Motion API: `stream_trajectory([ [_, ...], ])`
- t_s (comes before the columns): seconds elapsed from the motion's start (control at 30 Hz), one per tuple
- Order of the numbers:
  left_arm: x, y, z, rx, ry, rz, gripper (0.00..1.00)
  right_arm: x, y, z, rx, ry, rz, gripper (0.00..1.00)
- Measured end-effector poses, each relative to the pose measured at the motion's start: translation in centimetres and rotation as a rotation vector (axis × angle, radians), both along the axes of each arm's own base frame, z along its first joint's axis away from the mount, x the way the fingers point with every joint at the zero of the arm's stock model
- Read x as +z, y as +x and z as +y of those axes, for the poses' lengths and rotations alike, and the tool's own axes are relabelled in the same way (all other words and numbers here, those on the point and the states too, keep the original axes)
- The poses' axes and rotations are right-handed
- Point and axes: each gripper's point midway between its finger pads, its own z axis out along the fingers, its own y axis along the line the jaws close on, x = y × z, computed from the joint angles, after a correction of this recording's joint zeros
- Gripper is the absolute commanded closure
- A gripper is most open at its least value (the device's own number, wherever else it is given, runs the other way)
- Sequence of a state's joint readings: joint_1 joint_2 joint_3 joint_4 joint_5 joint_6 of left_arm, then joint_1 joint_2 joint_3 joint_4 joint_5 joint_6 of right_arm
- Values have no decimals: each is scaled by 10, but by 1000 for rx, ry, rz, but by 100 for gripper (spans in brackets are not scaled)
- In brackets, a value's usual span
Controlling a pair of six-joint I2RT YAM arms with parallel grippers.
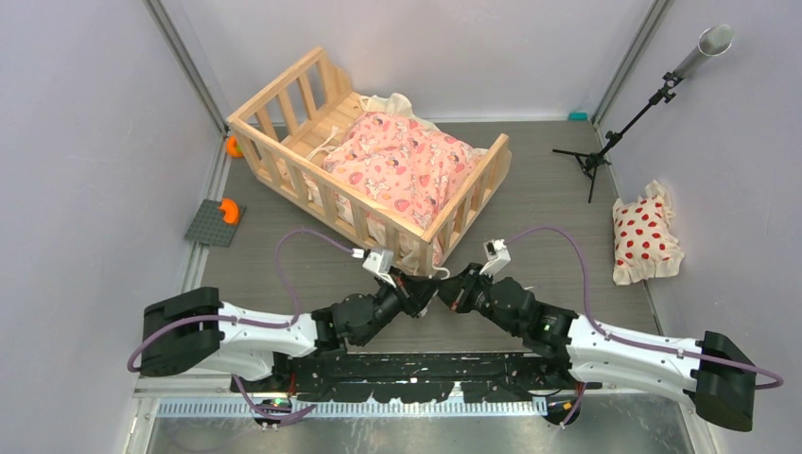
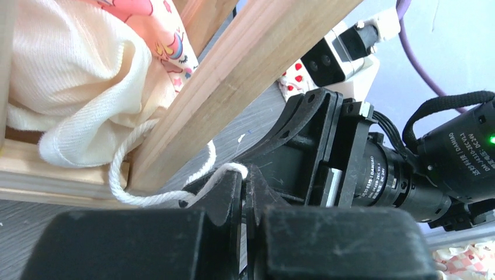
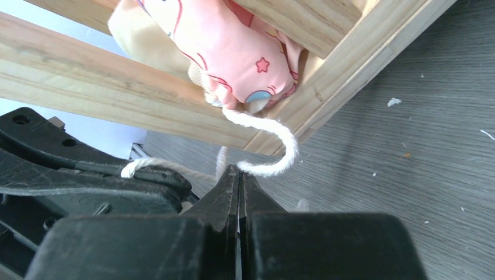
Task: Set up the pet bed
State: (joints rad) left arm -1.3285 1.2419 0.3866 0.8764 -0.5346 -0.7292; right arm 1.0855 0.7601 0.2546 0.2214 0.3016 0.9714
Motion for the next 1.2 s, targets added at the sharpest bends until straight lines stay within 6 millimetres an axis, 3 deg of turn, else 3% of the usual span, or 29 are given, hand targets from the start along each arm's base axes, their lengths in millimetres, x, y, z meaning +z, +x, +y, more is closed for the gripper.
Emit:
stream_trajectory([
  [0.13,6,5,0,28,-27,-24,100,5,0,0,0,15,-8,98],
  [0.63,-3,12,-9,90,3,-137,99,3,-6,-2,25,2,-2,95],
  [1.0,3,13,-6,105,48,-218,99,8,-11,-8,38,7,-1,95],
  [1.2,3,12,-5,109,87,-263,99,9,-13,-10,39,-6,9,88],
])
